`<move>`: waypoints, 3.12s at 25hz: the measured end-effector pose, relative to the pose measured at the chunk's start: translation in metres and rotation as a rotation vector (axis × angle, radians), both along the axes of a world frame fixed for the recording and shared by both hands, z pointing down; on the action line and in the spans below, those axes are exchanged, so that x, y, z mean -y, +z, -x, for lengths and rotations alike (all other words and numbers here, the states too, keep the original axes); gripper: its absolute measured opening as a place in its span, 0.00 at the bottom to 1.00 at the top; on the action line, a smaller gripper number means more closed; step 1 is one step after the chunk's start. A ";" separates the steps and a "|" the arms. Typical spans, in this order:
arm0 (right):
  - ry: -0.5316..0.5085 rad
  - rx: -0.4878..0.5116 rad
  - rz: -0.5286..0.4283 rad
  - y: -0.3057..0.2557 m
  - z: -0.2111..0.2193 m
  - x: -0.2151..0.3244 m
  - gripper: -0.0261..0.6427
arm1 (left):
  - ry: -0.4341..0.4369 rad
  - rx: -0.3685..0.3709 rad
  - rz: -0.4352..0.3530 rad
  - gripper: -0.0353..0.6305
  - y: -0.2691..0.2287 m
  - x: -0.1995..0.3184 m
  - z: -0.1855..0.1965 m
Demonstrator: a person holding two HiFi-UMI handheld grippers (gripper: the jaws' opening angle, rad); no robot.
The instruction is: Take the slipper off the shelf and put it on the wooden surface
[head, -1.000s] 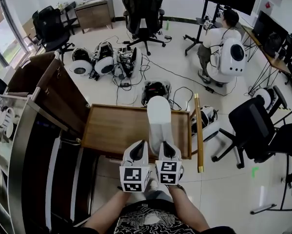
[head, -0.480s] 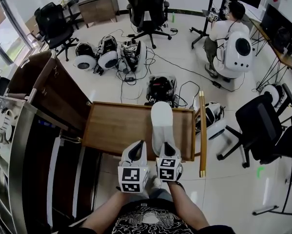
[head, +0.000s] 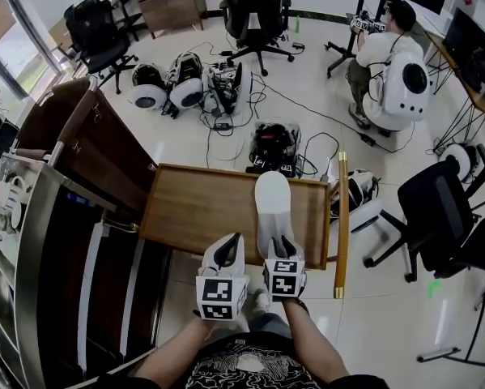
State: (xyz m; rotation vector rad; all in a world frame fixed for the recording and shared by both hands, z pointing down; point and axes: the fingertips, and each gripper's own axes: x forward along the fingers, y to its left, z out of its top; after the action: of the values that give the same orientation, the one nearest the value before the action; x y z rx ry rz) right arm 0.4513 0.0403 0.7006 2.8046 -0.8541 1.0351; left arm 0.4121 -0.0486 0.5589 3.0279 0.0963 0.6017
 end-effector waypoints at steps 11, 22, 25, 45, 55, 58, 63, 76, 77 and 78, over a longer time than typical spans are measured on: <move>-0.018 -0.040 -0.005 -0.025 0.003 0.002 0.17 | -0.025 0.001 0.015 0.06 0.001 0.004 0.010; -0.080 -0.205 -0.075 -0.108 0.037 0.023 0.17 | -0.064 -0.068 0.034 0.06 -0.025 0.015 0.049; -0.109 -0.248 -0.097 -0.133 0.064 0.031 0.17 | -0.073 -0.098 0.037 0.06 -0.037 0.016 0.074; -0.312 -0.377 -0.150 -0.211 0.266 0.065 0.17 | -0.260 -0.142 0.102 0.06 -0.072 0.029 0.277; -0.516 -0.406 -0.202 -0.239 0.349 0.101 0.16 | -0.451 -0.138 0.107 0.06 -0.076 0.056 0.358; -0.598 -0.411 -0.207 -0.243 0.369 0.110 0.15 | -0.513 -0.144 0.113 0.06 -0.079 0.059 0.376; -0.716 -0.432 -0.252 -0.256 0.393 0.109 0.15 | -0.593 -0.181 0.059 0.06 -0.094 0.054 0.394; -1.008 -0.382 -0.392 -0.265 0.435 0.081 0.04 | -0.897 -0.178 -0.032 0.06 -0.105 0.012 0.445; -1.033 -0.378 -0.402 -0.265 0.439 0.079 0.04 | -0.917 -0.178 -0.040 0.06 -0.106 0.008 0.450; -1.058 -0.375 -0.410 -0.266 0.444 0.076 0.04 | -0.937 -0.177 -0.047 0.06 -0.106 0.004 0.455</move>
State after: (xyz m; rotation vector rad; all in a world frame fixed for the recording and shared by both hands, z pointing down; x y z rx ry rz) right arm 0.0069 -0.0355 0.4350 2.0377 -2.2422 0.1663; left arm -0.0432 -0.0524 0.4532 2.6868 -1.2407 0.2326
